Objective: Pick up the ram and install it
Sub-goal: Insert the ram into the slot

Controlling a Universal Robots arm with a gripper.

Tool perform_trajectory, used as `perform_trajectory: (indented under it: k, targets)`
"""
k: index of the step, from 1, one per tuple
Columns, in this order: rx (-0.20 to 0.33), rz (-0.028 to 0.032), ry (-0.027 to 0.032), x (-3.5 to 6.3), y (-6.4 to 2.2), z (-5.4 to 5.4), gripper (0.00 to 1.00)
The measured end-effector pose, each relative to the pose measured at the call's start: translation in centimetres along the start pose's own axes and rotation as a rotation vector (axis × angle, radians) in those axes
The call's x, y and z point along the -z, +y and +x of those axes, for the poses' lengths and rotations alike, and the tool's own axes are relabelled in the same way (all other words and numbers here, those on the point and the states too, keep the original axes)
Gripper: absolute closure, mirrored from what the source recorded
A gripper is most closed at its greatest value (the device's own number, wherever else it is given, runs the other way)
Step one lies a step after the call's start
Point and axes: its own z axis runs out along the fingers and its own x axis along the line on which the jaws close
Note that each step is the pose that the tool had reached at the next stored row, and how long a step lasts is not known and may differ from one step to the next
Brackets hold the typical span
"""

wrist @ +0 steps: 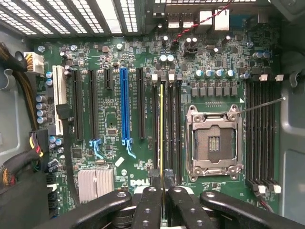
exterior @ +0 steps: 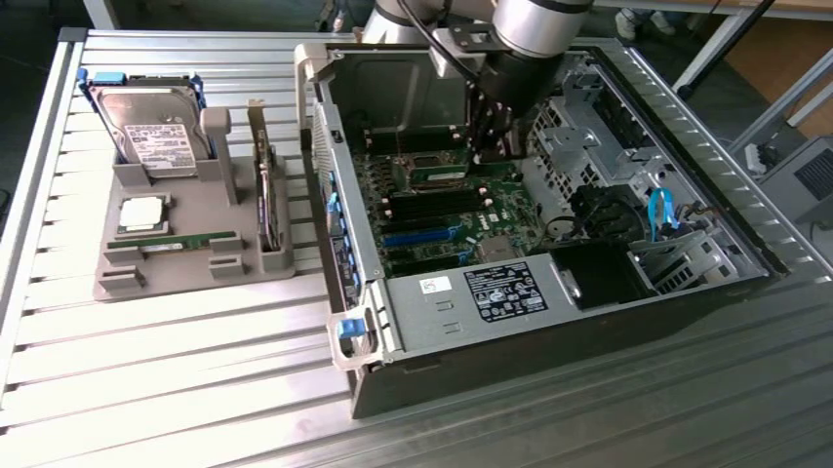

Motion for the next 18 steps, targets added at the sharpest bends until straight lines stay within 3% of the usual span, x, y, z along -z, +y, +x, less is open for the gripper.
perform_trajectory:
  k: [18]
  targets:
    - [-0.005, 0.0000, -0.0012, -1.95, 2.14, 0.1, 0.89]
